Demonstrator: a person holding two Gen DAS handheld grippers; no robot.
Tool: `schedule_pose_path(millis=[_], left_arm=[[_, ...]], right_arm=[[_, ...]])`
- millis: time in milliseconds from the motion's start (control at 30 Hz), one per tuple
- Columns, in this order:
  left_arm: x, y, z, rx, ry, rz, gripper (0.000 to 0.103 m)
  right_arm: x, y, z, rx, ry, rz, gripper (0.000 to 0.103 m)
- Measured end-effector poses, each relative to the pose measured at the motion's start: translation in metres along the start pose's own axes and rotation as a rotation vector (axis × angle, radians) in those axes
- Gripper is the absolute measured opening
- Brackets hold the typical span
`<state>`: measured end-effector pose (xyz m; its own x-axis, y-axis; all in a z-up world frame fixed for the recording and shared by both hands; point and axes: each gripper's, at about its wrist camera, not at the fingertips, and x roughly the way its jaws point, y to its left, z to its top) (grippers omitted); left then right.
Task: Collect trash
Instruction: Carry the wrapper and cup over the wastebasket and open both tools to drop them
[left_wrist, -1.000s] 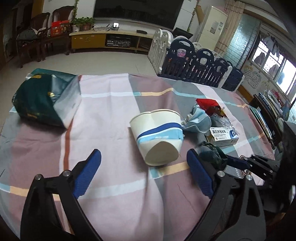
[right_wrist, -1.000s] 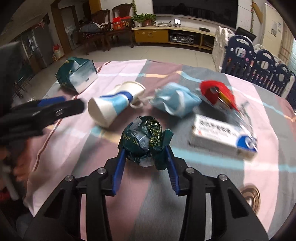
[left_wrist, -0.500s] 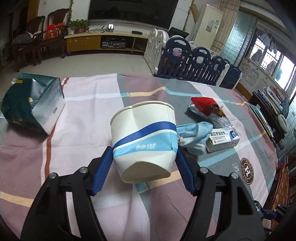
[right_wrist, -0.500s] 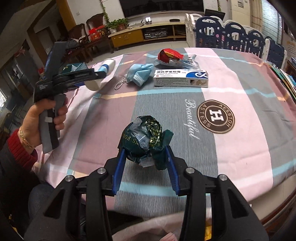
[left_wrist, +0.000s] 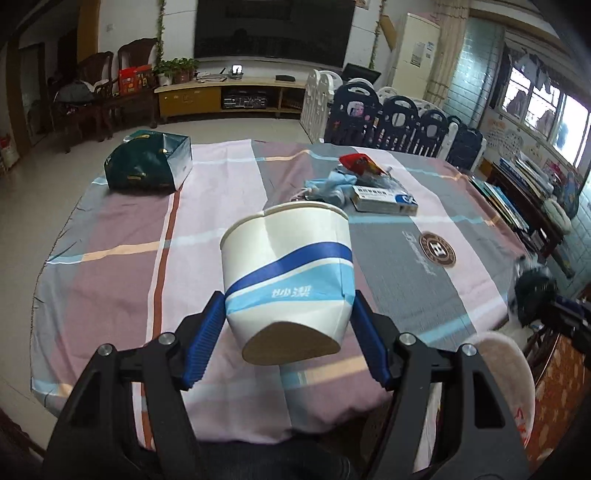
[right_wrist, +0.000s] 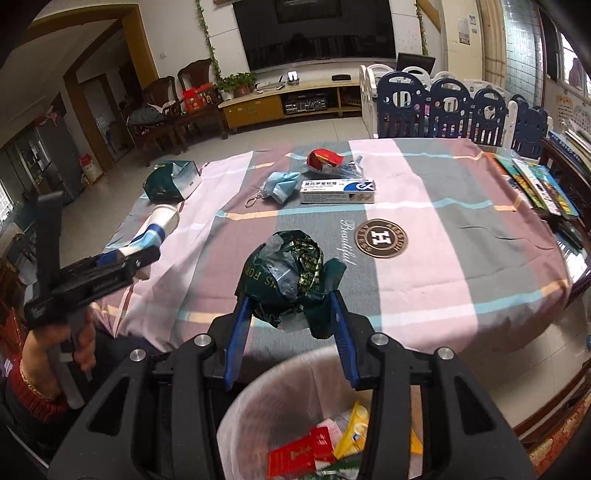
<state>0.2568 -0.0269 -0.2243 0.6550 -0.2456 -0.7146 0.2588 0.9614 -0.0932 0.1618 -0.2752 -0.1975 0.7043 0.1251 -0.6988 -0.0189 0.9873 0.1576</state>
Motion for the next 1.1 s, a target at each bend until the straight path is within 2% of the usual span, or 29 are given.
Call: schedule_pose_path(millis=[267, 400, 500, 600, 733, 1100], left_arm=[[-0.067, -0.033, -0.011, 0.086, -0.068, -0.063, 0.069], [-0.086, -0.048, -0.014, 0.109, -0.078, -0.098, 0.069], [-0.097, -0.059, -0.018, 0.133, -0.082, -0.118, 0.069], [-0.105, -0.070, -0.021, 0.150, -0.074, -0.138, 0.069], [-0.112, -0.083, -0.026, 0.178, -0.072, -0.146, 0.069], [-0.114, -0.096, -0.029, 0.210, -0.042, -0.149, 0.069]], right_arm=[[-0.076, -0.012, -0.013, -0.007, -0.044, -0.095, 0.043], [-0.108, -0.012, -0.031, -0.068, -0.022, -0.155, 0.043], [-0.119, -0.018, -0.048, -0.078, 0.014, -0.160, 0.043], [-0.121, -0.023, -0.068, -0.090, 0.070, -0.179, 0.043], [-0.111, -0.033, -0.091, -0.058, 0.115, -0.159, 0.043], [-0.082, -0.035, -0.113, -0.006, 0.163, -0.101, 0.043]])
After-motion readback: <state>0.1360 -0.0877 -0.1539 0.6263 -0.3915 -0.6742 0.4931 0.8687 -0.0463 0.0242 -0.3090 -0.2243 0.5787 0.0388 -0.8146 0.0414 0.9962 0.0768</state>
